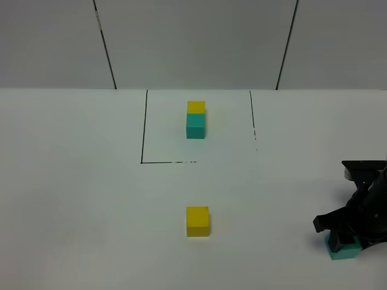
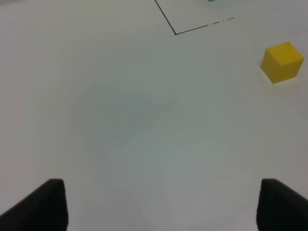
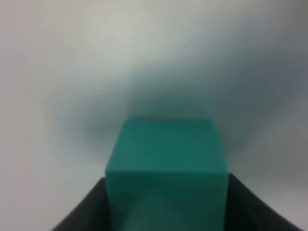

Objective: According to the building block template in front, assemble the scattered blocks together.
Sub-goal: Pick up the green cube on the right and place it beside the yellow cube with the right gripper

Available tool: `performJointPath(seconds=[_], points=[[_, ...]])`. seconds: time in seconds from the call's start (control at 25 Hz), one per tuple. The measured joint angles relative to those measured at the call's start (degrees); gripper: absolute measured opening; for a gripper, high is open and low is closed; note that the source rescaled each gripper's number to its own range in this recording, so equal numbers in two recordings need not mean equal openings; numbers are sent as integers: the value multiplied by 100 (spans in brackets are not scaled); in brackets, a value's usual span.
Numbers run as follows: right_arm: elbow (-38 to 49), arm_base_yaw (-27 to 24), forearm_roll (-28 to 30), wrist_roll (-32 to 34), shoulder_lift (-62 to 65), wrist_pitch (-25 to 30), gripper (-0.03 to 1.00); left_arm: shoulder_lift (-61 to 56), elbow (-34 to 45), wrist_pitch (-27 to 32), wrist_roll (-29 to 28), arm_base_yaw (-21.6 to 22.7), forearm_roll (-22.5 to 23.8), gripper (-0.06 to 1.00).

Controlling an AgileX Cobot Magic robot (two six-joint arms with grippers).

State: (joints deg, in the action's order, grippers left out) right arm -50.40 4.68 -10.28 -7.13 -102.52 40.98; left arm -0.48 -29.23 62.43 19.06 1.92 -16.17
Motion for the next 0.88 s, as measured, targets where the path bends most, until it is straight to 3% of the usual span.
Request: performJointPath(seconds=[0.28,0.44,0.6,0.88], points=[[-471,57,5,-219,210,667,2,0,0,0,0,0,0,72],[-1257,472,178,-836,650,1403,2,0,0,0,-7,0,0,72],[-1928,1103,480,-1850,667,2091,2,0,0,0,-12,0,0,72],[-2210,2077,1192,-3312,7,1951,2,0,0,0,-12,0,0,72]])
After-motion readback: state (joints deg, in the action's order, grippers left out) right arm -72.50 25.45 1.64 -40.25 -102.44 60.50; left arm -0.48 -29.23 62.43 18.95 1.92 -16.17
